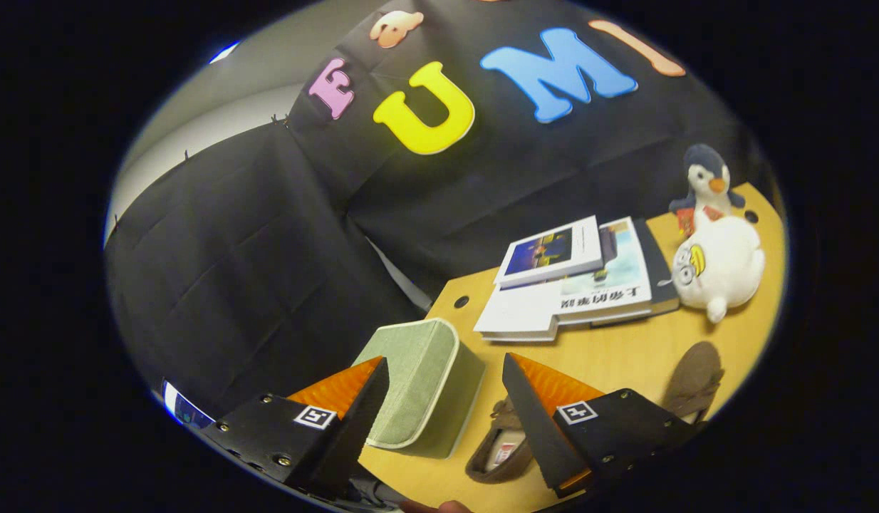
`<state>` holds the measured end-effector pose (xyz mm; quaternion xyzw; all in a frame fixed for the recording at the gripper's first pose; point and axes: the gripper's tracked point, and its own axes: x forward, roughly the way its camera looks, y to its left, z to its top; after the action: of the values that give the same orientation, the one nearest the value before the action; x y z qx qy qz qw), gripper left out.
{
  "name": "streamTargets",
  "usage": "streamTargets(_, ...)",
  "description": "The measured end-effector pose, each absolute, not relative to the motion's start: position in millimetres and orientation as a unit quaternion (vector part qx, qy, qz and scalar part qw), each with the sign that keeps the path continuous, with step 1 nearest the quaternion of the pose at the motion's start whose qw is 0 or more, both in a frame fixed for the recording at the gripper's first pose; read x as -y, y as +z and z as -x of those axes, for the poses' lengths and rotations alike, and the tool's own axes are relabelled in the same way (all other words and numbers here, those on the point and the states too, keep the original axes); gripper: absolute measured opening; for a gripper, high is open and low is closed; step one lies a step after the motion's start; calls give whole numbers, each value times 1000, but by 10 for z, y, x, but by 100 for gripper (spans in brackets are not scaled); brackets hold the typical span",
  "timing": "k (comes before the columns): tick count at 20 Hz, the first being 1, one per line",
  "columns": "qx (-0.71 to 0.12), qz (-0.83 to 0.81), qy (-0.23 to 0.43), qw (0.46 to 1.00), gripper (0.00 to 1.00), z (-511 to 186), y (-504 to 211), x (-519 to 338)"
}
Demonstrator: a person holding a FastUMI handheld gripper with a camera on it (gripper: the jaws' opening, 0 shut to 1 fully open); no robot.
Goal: Open the storage box then place both shoes into the box .Put the left shoe in first, then the right shoe, with the right side of both shoes facing outward in a uniform manner.
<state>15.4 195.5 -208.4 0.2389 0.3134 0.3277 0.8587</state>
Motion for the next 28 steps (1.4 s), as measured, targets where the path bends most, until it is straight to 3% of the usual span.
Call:
streamTargets(8,-415,-283,397,768,97,-86,-2882,-2617)
streamTargets(15,-473,-397,446,648,96,43,-3155,-3086)
streamTargets(21,-480,-444,453,606,95,78,-3157,-3211)
streamTargets(22,-477,-457,451,600,83,44,-3091,-3245)
streamTargets(26,-477,-495,434,582,20,-105,-2960,-3113)
streamTargets(28,-478,-482,443,585,5,-62,-2902,-3072)
